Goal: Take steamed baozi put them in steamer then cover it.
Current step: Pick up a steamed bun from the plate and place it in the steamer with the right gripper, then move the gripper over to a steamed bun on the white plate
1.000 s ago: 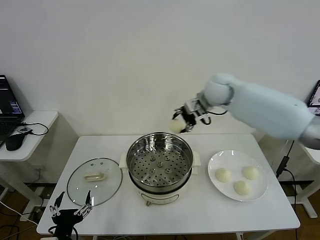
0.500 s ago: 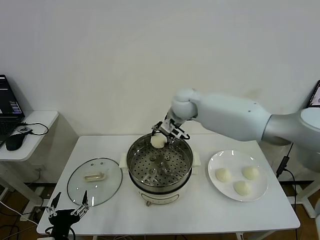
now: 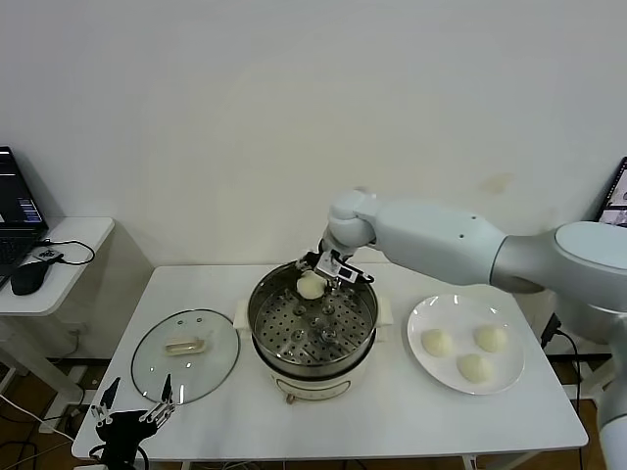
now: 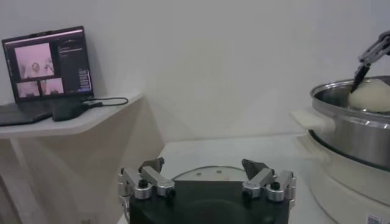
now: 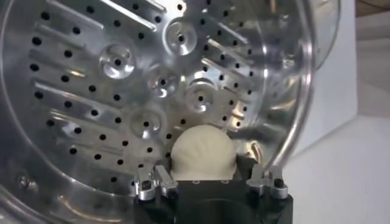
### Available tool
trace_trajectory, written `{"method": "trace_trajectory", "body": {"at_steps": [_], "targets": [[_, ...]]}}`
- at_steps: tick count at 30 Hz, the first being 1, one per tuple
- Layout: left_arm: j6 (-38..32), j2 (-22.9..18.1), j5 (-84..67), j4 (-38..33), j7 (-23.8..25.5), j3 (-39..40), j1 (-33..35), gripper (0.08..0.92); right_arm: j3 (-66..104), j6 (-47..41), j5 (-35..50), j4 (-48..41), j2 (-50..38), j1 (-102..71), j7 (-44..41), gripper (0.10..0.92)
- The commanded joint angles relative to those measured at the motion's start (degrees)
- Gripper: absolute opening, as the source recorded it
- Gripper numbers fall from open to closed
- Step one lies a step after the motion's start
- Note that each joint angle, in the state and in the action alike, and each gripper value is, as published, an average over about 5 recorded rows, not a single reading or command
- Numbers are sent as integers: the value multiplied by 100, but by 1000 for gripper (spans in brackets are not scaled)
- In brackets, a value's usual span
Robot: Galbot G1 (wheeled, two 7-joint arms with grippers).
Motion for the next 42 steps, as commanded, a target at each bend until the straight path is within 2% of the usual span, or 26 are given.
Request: {"method": "trace_trajectory", "body": {"at_steps": [1,9,13,19,25,32,37,42], "targets": [[5,-3,-1,-16,0,-6,4,823,-15,228,-302,-143,60,-89,73,706],[5,-36,14,-36,-4,-8,25,823,78,240,-209,-89,59,-130,139,770],[6,-35,11,-53,-4,-25,39,823,87,71,188,215,-96,174,38,816],[7,-4,3,-74,0,-25,35,823,15,-1473,1588,1362,-1000,1168,-635,823],[24,52,-5,-97,7,29,-38,823,-57,-2996,2198,2314,-2198,1642,-1059,823],[29,146,-3,-79,11,60,-48,823,202,-3930,2086,2795,-3459,1254,-1112,823],[28,203,-6,-88,16,17,-6,823,590,-3997,1694,2799,-4103,611,-1121,823],[35,235,-24,-74,26,-37,-18,823,766,-3887,1359,2640,-4328,16,-1110,823]]}}
